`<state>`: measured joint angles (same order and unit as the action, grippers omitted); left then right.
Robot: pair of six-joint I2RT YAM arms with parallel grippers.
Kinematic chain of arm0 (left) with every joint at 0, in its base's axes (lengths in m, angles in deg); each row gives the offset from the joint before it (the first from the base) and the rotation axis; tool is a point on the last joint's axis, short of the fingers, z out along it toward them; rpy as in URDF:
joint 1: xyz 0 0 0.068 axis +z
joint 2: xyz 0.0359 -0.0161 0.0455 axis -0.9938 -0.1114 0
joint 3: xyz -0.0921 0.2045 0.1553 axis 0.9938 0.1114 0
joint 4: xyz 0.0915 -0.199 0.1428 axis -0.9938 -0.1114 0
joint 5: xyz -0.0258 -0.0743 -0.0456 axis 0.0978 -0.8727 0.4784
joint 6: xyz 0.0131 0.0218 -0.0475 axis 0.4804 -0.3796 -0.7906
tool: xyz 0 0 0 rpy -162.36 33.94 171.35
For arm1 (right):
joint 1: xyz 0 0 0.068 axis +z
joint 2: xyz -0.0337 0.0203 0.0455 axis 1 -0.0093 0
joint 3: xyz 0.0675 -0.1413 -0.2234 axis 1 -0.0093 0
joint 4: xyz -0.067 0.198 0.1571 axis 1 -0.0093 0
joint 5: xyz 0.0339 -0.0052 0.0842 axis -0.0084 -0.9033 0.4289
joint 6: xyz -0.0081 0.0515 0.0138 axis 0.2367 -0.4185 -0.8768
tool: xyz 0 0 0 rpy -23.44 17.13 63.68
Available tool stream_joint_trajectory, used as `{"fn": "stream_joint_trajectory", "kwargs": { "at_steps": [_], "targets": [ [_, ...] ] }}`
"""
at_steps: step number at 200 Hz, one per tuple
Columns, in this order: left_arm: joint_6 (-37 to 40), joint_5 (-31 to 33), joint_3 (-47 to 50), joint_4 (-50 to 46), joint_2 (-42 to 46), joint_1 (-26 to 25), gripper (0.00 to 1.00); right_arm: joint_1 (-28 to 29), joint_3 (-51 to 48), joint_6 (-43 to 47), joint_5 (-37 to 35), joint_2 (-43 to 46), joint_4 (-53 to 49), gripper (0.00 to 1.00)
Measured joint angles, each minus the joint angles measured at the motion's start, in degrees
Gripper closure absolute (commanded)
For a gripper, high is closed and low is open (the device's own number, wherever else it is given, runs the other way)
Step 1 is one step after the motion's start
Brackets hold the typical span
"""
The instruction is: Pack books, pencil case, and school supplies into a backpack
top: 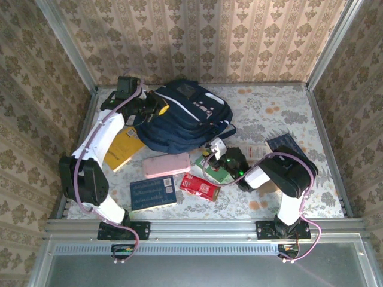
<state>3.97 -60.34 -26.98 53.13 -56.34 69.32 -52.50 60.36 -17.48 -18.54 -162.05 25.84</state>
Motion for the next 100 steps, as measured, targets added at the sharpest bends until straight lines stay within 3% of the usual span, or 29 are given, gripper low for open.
{"fn": "stream_joint_trajectory", "kwargs": {
  "at_steps": [64,100],
  "targets": [
    [-0.11,-0.20,0.31,0.50,0.07,0.00,1.00,0.00,1.29,-1.84,0.09,-0.42,0.55,0.60],
    [-0.70,-0.22,1.09,1.40,0.22,0.00,1.00,0.00,2.05,-2.19,0.02,-1.64,0.52,0.60]
  ]
}}
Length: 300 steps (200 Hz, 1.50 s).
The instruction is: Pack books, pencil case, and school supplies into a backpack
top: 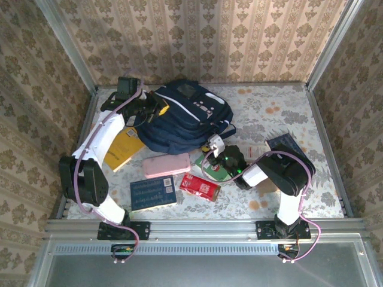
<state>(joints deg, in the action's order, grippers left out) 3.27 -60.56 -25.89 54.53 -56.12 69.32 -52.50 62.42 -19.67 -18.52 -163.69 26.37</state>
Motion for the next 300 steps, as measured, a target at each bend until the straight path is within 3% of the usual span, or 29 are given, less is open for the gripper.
{"fn": "stream_joint_trajectory", "kwargs": {
  "at_steps": [85,130,173,213,300],
  "targets": [
    [-0.85,0.02,1.75,1.25,0.70,0.00,1.00,-0.02,1.25,-1.09,-1.25,-0.37,-0.74,0.67],
    [-1.25,0.07,2.45,1.51,0.85,-0.22,1.00,-0.07,2.34,-1.81,-2.34,-0.68,-2.16,0.89],
    [-1.55,0.24,3.06,1.95,0.85,-0.42,1.00,-0.07,2.36,-2.10,-2.27,-0.68,-2.45,0.98],
    [-2.16,1.11,3.63,2.16,0.92,-0.42,1.00,0.17,1.73,-2.78,-1.38,0.33,-4.24,0.98],
    [-5.18,3.32,6.27,5.42,1.49,-0.98,1.00,2.32,1.84,-3.34,5.75,5.44,-14.36,0.88]
  ]
}}
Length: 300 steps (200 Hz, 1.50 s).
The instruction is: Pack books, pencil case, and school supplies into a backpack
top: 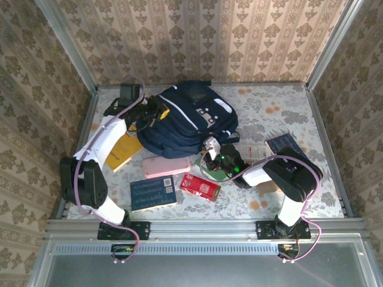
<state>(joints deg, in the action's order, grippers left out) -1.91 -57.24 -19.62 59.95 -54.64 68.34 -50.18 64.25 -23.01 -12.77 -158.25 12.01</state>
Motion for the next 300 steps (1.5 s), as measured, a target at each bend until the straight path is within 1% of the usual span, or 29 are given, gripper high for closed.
{"fn": "stream_joint_trajectory", "kwargs": {
  "at_steps": [32,66,164,234,300],
  "targets": [
    [-1.29,1.09,1.57,2.01,0.63,-0.17,1.00,0.15,0.59,-0.94,1.20,0.13,-1.90,0.82],
    [-2.38,1.92,3.21,2.60,1.49,-0.20,1.00,0.63,0.59,-1.60,2.10,0.13,-2.58,0.80],
    [-4.35,2.73,5.75,4.70,2.91,-0.20,1.00,1.62,0.59,-3.89,0.50,-0.44,-2.43,0.84],
    [-7.69,4.31,8.24,7.04,3.78,-0.50,1.00,6.47,3.21,-4.13,-0.98,0.00,-4.55,0.83],
    [-11.58,6.03,10.60,10.54,4.83,-0.94,1.00,10.56,9.86,-5.22,-3.74,0.00,-9.35,0.84]
  ]
}}
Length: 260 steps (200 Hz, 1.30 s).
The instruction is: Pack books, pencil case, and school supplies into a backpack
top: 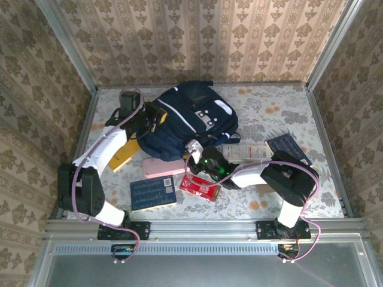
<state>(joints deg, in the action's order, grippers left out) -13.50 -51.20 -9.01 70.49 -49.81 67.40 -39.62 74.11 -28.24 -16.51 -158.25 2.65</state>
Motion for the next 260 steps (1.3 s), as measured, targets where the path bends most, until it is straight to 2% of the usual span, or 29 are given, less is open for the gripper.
{"fn": "stream_joint_trajectory", "kwargs": {
  "at_steps": [90,156,217,260],
  "targets": [
    [-3.21,5.09,0.48,4.70,0.85,-1.07,1.00,1.27,9.35,-2.10,-1.88,-0.96,-7.91,0.86],
    [-4.72,7.43,-1.86,5.27,-0.50,-1.68,1.00,1.27,13.53,-2.82,2.69,-0.96,-11.74,0.83],
    [-5.16,8.13,-2.71,5.38,-1.55,-3.45,1.00,0.22,13.18,-2.97,4.39,0.20,-12.63,0.85],
    [-5.55,7.65,-2.80,4.13,-1.60,-4.31,1.00,-2.16,7.72,-2.95,4.33,3.54,-12.22,0.85]
  ]
}}
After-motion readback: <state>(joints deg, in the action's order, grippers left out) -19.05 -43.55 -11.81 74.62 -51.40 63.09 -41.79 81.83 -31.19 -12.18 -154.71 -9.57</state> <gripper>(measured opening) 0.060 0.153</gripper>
